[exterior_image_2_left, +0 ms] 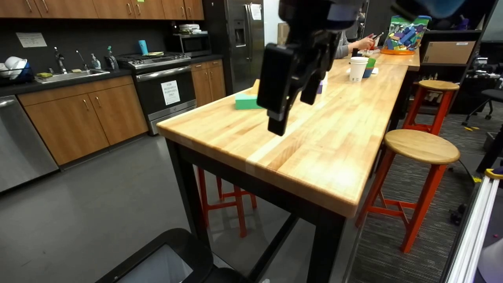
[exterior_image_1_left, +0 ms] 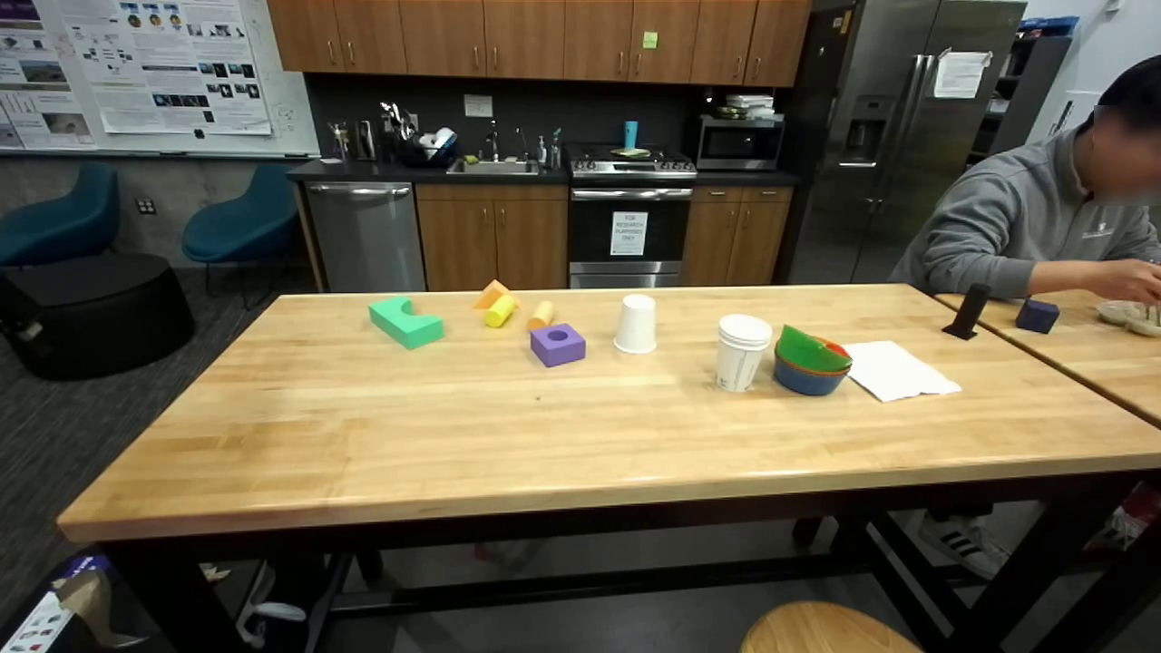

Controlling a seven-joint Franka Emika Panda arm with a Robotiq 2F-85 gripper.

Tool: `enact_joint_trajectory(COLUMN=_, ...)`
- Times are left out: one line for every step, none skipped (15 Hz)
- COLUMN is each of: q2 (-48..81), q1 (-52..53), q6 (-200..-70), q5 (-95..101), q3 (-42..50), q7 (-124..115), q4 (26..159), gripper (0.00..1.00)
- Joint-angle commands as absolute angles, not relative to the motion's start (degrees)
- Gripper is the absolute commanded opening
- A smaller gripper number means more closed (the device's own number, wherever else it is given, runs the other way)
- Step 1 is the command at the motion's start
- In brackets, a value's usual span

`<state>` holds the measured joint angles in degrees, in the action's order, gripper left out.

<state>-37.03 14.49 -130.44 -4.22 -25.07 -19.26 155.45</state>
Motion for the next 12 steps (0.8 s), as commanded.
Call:
enact_joint_trajectory(q2=-29.52, q1=12.05, q6=-132.55, q5=-1.02, q3=-27.88, q7=-25.14, q4=149.77, gripper=1.0)
enact_joint_trajectory(q2=-28.71, q1=10.99, q6=-132.27, q5=-0.05, q3=-28.47, q7=-27.58, q4=148.86, gripper=1.0)
enact_joint_trajectory(q2=-28.03, q1=10.55, q6=-132.15, q5=0.18, q3=-28.2, q7=-29.25, q4=148.21, gripper=1.0)
enact_joint_trajectory(q2=-27.45, q1=10.18, q6=-132.1, q5=0.44, q3=-27.86, q7=-30.54, q4=147.7, gripper=1.0)
enact_joint_trajectory(q2=-27.26, q1=9.51, q6=-131.74, q5=0.58, q3=-27.51, q7=-32.2, q4=147.39, gripper=1.0)
enact_joint_trajectory(q2=-26.99, q1=9.22, q6=-131.91, q5=0.36, q3=-27.05, q7=-32.96, q4=147.19, gripper=1.0)
enact_joint_trajectory(q2=-26.84, q1=8.66, q6=-131.71, q5=0.42, q3=-26.82, q7=-33.93, q4=147.03, gripper=1.0)
enact_joint_trajectory(q2=-27.13, q1=8.51, q6=-131.37, q5=0.4, q3=-26.88, q7=-35.08, q4=147.01, gripper=1.0)
enact_joint_trajectory(q2=-27.13, q1=8.1, q6=-131.26, q5=0.69, q3=-26.88, q7=-36.1, q4=146.97, gripper=1.0)
enact_joint_trajectory(q2=-27.38, q1=7.93, q6=-131.19, q5=0.8, q3=-26.76, q7=-36.82, q4=147.12, gripper=1.0)
enact_joint_trajectory(q2=-27.45, q1=8.13, q6=-131.31, q5=0.64, q3=-26.25, q7=-36.54, q4=147.35, gripper=1.0)
enact_joint_trajectory(q2=-27.65, q1=7.99, q6=-131.14, q5=0.76, q3=-26.03, q7=-36.91, q4=147.54, gripper=1.0)
